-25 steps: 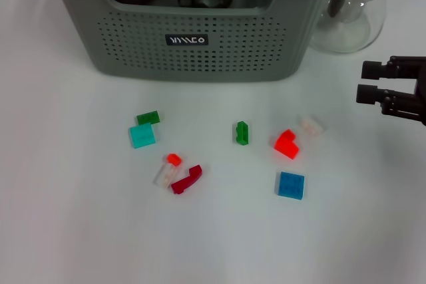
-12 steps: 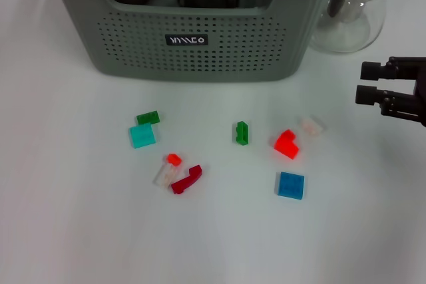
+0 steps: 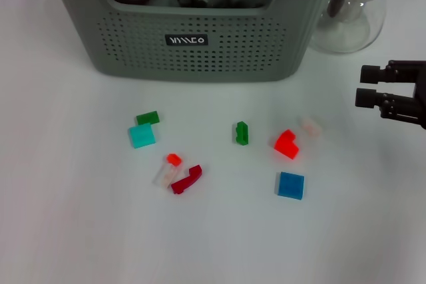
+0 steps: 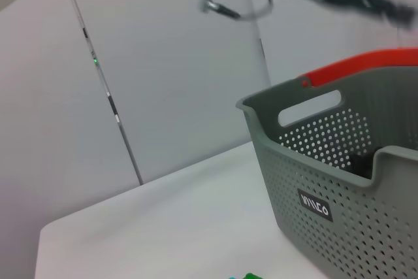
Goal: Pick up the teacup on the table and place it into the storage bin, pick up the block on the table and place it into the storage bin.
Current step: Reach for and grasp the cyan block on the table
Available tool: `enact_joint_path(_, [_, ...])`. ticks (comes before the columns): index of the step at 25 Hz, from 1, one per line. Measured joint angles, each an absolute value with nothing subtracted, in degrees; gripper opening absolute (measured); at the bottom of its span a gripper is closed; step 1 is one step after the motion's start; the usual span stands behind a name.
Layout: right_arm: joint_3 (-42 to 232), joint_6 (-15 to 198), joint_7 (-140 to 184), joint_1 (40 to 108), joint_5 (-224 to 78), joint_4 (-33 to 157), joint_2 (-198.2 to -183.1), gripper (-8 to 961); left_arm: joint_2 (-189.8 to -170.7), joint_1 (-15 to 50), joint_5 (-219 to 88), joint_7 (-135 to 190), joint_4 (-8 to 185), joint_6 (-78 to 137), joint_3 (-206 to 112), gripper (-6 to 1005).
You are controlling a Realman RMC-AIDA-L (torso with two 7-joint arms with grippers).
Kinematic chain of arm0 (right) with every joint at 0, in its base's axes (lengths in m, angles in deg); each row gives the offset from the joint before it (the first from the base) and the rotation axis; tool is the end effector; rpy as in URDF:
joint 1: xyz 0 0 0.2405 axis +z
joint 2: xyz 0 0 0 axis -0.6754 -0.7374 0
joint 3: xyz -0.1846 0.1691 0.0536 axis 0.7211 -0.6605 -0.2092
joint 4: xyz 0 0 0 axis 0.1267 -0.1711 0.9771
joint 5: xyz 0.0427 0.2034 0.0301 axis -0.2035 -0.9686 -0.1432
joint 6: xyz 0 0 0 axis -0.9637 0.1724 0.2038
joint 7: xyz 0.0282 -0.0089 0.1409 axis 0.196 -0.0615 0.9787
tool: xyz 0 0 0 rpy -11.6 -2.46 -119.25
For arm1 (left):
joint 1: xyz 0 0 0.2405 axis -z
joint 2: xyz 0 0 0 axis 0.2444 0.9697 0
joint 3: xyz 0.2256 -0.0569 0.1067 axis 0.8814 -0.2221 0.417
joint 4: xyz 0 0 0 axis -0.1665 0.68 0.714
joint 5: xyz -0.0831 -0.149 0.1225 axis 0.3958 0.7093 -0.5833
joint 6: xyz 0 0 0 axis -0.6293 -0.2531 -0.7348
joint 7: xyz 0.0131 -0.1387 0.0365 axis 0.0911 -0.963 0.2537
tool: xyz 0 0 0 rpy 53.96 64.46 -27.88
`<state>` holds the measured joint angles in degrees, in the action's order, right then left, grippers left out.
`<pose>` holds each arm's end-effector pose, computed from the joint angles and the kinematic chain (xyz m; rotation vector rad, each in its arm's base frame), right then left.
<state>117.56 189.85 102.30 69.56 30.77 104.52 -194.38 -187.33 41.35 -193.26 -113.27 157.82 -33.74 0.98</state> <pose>0.2714 0.2999 0.0585 -2.7685 0.6066 0.7952 -0.0466 0.4549 0.0557 -2.4251 -0.7361 -0.3899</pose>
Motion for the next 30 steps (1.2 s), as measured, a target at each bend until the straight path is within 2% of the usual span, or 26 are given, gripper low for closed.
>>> enact_joint_path(1, [117.6, 189.9, 102.3, 69.6, 30.8, 104.5, -194.38, 500, -187.48, 37.0, -183.4, -109.4, 161.7, -35.4, -2.1, 352])
enact_joint_path(4, [117.6, 189.9, 102.4, 69.6, 30.8, 104.5, -194.38, 499, -187.54, 29.8, -164.1, -98.8, 163.2, -41.1, -7.5, 354])
enact_joint_path(5, [117.6, 189.9, 102.4, 69.6, 30.8, 104.5, -194.38, 499, -187.54, 29.8, -164.1, -98.8, 163.2, -41.1, -7.5, 355])
enact_joint_path(6, [117.6, 189.9, 102.4, 69.6, 30.8, 104.5, -194.38, 500, -187.25, 24.8, -151.5, -89.9, 160.3, -49.7, -11.5, 355])
enact_joint_path(8, [117.6, 189.9, 102.4, 69.6, 30.8, 104.5, -194.38, 500, -187.21, 22.3, -145.7, -84.9, 157.7, -56.4, -14.3, 357])
enact_joint_path(12, [117.6, 189.9, 102.4, 69.6, 30.8, 104.5, -194.38, 501, -187.49, 16.8, -144.4, -73.0, 151.6, -67.6, -19.8, 360])
enact_joint_path(16, [117.6, 189.9, 102.4, 69.6, 30.9, 104.5, -194.39, 502, -189.48, 11.1, -156.9, -57.5, 149.0, -69.3, -21.0, 363])
enact_joint_path(18, [117.5, 189.9, 102.4, 69.6, 30.9, 104.5, -194.42, 503, -190.06, 9.3, -162.3, -51.1, 145.4, -67.9, -21.3, 364])
enact_joint_path(25, [117.2, 189.7, 102.4, 69.5, 30.9, 103.8, -194.47, 501, -189.64, 8.3, -175.4, -31.5, 129.2, -59.2, -28.3, 369])
enact_joint_path(30, [117.0, 189.4, 102.4, 69.2, 30.8, 103.6, -194.47, 500, -189.63, 7.8, -177.6, -25.9, 124.3, -50.7, -28.9, 576])
